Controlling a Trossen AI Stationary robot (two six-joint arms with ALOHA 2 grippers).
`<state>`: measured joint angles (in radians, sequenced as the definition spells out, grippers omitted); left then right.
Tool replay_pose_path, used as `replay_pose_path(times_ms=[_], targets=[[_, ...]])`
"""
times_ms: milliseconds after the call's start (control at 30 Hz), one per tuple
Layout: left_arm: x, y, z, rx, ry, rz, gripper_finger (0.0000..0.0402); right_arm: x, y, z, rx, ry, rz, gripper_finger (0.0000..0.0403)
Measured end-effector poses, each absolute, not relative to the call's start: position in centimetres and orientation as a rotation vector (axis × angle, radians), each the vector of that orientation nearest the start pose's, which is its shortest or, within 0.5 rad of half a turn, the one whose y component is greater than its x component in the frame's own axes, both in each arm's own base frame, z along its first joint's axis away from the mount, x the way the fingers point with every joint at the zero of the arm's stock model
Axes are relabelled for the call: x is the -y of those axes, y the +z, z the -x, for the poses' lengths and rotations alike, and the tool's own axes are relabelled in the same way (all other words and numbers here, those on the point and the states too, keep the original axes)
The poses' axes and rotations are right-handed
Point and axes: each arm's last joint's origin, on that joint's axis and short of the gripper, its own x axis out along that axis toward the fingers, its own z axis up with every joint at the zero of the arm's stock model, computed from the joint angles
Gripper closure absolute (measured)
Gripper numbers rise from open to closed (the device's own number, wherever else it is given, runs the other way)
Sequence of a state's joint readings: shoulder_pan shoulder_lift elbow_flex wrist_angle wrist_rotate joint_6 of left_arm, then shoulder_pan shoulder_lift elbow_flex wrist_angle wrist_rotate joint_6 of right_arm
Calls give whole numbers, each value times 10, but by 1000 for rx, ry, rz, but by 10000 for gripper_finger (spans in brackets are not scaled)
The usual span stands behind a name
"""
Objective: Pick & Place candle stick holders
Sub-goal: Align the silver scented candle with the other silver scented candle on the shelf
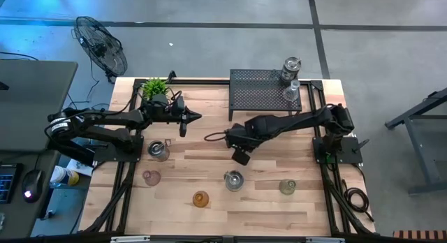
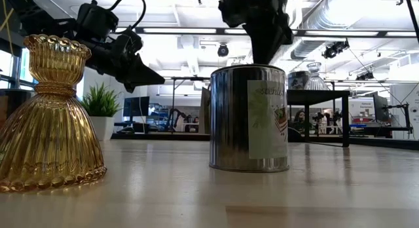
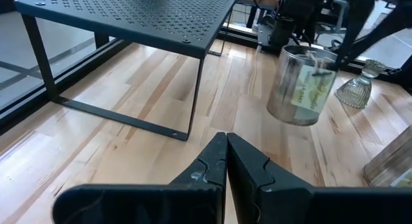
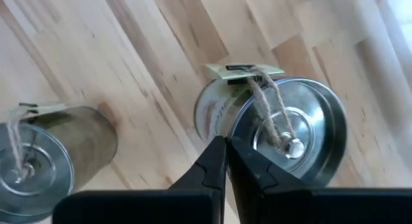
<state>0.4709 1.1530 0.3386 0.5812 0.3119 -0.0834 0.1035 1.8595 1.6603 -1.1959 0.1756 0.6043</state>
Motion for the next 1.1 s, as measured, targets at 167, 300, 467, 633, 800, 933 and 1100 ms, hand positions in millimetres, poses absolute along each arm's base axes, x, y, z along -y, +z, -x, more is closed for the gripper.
replay_pose_path(times_ms=[167,300,467,633,800,933,1100], targets=[[-91,186,-198,-210,167,172,397,-28,260,-362,-1317,-468,-309,399],[-91,186,-198,-210,167,172,397,-28,236,-356,-1372,-458,-296,397],[-91,186,-198,-210,167,172,397,-28,221,-348,-1433,-475,-281,388],[-91,186,-198,-210,167,172,397,-27,223,-348,-1429,-476,-288,347],[-91,186,-198,-210,166,172,397,-27,225,-349,-1423,-498,-308,275],[-91,186,-198,-210,166,172,397,-25,217,-348,-1411,-522,-341,255],[-91,186,-198,-211,166,173,397,-21,204,-344,-1406,-535,-353,298]])
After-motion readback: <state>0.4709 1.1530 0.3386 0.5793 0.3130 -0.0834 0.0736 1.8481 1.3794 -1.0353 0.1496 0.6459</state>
